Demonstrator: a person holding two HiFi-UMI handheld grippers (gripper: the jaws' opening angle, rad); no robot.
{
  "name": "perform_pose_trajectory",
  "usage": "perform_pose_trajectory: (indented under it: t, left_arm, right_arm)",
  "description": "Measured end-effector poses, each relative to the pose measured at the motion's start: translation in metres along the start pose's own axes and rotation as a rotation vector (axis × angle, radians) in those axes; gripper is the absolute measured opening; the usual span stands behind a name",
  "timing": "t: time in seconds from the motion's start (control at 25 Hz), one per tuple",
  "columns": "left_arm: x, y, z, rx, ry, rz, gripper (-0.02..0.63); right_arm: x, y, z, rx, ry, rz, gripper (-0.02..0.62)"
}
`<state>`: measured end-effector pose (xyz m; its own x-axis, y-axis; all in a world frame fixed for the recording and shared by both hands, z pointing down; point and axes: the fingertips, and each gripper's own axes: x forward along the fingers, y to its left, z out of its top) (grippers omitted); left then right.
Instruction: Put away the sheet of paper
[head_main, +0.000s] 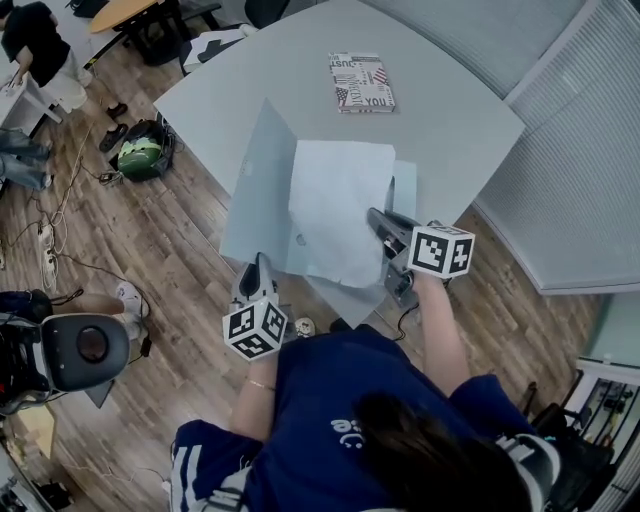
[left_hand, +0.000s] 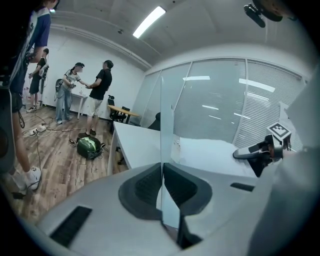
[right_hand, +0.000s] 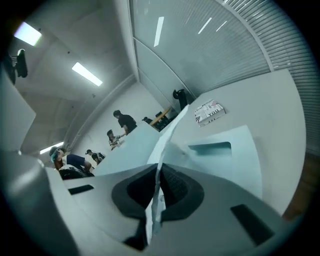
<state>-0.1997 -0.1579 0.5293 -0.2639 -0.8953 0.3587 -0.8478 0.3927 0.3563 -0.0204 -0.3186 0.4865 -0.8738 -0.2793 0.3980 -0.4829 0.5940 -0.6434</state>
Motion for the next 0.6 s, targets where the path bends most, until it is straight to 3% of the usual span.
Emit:
perform_pose_trajectory:
  t: [0.6]
  left_arm:
    - [0.004, 0.003, 0.006, 0.062, 0.002, 0.016, 0.018]
  right_arm:
    - [0.054, -0.066, -0.06, 0.015, 0.303, -0.264, 0.009]
